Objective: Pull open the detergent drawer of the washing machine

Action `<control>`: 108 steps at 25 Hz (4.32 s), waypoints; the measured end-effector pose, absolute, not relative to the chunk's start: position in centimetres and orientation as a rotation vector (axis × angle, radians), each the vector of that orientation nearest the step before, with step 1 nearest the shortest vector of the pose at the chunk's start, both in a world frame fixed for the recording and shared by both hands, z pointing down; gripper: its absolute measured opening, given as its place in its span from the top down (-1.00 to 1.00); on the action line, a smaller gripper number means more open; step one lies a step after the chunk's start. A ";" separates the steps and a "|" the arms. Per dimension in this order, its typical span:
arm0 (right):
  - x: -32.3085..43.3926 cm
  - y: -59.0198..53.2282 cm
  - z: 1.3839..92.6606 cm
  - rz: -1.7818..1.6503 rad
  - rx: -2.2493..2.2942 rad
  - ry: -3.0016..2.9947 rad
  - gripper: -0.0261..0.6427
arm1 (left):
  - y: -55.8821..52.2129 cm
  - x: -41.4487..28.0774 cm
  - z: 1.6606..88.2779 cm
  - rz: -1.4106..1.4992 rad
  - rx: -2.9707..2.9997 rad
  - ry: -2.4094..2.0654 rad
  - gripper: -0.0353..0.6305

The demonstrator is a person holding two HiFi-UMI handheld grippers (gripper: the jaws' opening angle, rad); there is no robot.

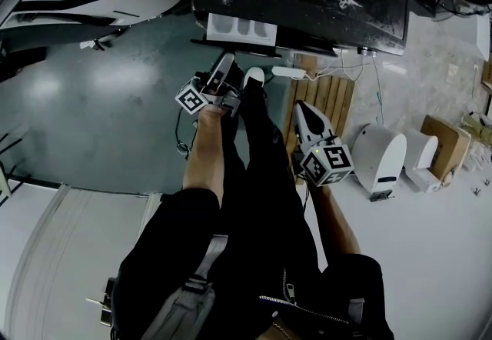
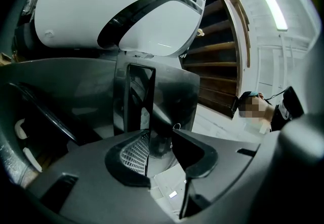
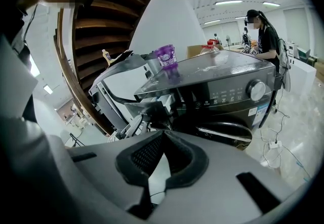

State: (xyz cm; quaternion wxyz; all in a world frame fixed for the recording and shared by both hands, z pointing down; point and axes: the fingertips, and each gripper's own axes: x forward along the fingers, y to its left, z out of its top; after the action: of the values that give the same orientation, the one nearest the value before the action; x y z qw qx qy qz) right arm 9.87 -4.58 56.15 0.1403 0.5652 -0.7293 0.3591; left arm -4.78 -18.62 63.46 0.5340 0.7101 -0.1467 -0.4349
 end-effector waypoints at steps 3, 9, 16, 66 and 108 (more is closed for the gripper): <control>9.2 -4.1 55.8 1.038 1.662 -2.108 0.90 | -18.1 -4.9 63.5 -1.022 1.689 -0.344 0.49; 8.6 -2.7 54.9 1.037 1.715 -2.098 0.90 | -17.8 -5.2 63.5 -1.000 1.705 -0.335 0.49; 9.3 -1.0 55.6 1.052 1.717 -2.085 0.90 | -17.2 -5.2 63.3 -1.027 1.716 -0.344 0.50; 7.3 6.3 51.9 0.852 1.656 -2.207 0.90 | -8.9 -7.8 64.0 -0.073 2.148 -0.909 0.83; 8.7 8.6 36.7 0.320 1.771 -2.449 0.94 | 3.3 -8.7 38.0 0.325 2.775 -1.258 0.83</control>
State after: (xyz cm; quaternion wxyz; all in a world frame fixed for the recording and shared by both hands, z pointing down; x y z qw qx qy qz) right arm 8.65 8.61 36.68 0.0513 0.5820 -0.8047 0.1051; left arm -8.75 3.27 37.98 0.0386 0.9050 -0.4102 0.1058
